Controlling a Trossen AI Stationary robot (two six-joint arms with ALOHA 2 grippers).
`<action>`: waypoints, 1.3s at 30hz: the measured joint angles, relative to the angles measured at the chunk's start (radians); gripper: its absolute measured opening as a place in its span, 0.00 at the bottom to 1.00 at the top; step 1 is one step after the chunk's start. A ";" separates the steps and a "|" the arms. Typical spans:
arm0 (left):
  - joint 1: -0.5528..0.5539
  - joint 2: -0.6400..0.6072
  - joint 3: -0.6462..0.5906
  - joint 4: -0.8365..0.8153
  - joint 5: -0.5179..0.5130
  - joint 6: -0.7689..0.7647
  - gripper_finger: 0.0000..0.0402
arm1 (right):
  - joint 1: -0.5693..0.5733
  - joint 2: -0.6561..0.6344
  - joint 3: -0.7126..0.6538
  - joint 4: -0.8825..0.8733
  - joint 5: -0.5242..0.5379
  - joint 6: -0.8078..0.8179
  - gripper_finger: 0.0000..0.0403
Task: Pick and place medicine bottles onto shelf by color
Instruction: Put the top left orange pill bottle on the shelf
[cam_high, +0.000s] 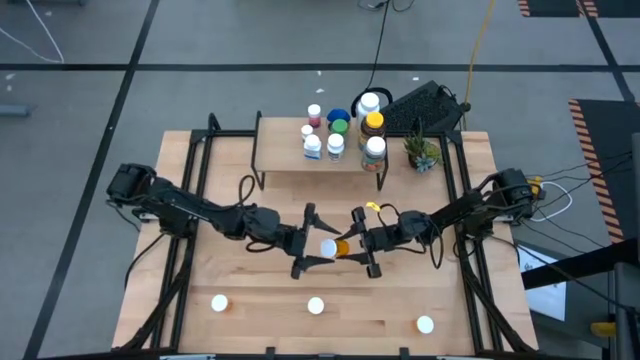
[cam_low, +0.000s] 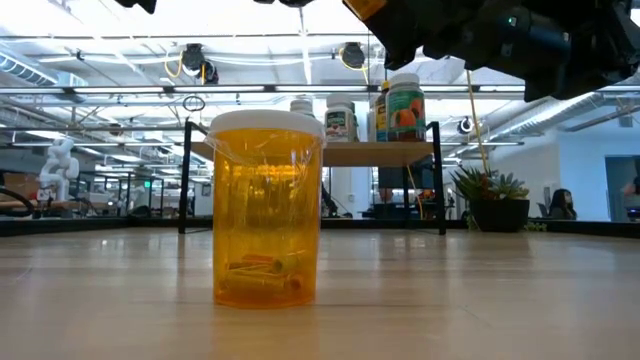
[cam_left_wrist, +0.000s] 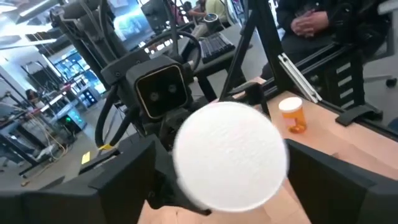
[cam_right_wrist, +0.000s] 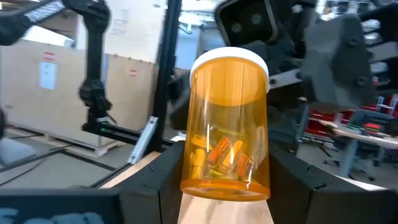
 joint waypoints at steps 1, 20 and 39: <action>0.000 0.000 0.000 -0.001 0.000 -0.002 0.82 | 0.000 0.000 0.000 0.000 -0.010 0.001 0.42; -0.011 -0.001 0.000 0.031 0.043 -0.004 0.73 | -0.001 0.000 0.000 -0.001 -0.033 0.028 0.42; 0.005 0.000 0.000 0.017 0.027 -0.055 0.55 | -0.027 0.000 0.000 -0.071 0.026 0.164 0.62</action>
